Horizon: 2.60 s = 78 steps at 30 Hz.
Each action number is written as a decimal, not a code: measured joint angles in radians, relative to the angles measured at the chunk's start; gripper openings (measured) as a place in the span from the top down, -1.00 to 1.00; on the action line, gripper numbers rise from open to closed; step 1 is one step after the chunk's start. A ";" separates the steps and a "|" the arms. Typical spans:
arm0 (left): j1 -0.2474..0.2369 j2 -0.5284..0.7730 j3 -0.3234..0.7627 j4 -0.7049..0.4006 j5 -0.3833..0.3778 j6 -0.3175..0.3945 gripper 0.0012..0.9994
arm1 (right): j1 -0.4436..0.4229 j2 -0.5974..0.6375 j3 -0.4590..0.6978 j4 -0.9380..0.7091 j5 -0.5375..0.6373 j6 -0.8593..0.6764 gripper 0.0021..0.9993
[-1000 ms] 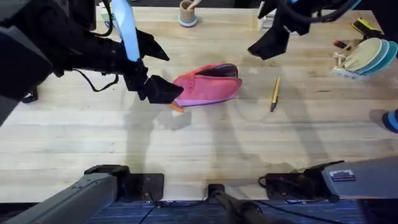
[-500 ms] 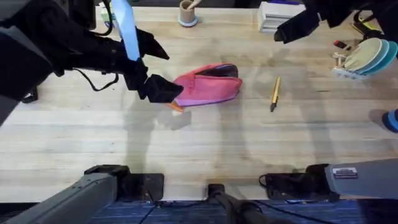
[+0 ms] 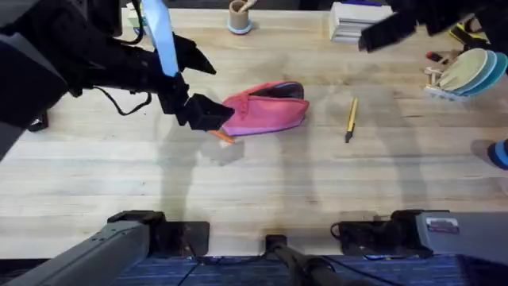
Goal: Unzip the bag, pick up the pens from the table one at a time and place them inside, then zip the bag closed.
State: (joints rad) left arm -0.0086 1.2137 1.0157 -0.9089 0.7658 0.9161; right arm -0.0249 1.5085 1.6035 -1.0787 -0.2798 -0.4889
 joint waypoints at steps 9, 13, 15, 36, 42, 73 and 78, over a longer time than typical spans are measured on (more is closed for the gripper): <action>0.000 -0.002 0.000 0.013 0.000 0.000 -0.99 | 0.000 -0.284 -0.399 0.147 0.022 0.030 -1.00; 0.000 -0.002 0.000 0.018 0.000 0.000 -0.99 | 0.000 -0.304 -0.420 0.155 0.022 0.048 -1.00; 0.000 -0.002 0.000 0.020 0.000 0.000 -0.99 | 0.000 -0.304 -0.422 0.157 0.023 0.054 -1.00; 0.000 -0.002 0.000 0.020 0.000 0.000 -0.99 | 0.000 -0.304 -0.441 0.189 0.254 0.312 -1.00; 0.000 -0.002 0.000 0.020 0.000 0.000 -0.99 | 0.000 -0.304 -0.441 0.182 0.233 0.352 -1.00; 0.000 -0.002 0.000 0.020 0.000 0.000 -0.99 | 0.000 -0.086 -0.442 0.264 0.231 0.411 -1.00; 0.000 -0.002 0.000 0.020 0.000 0.000 -0.99 | 0.000 -0.016 -0.442 0.278 0.231 0.429 -1.00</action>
State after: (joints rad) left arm -0.0086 1.2118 1.0157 -0.8890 0.7654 0.9161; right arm -0.0246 1.4929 1.1618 -0.8005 -0.0486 -0.0597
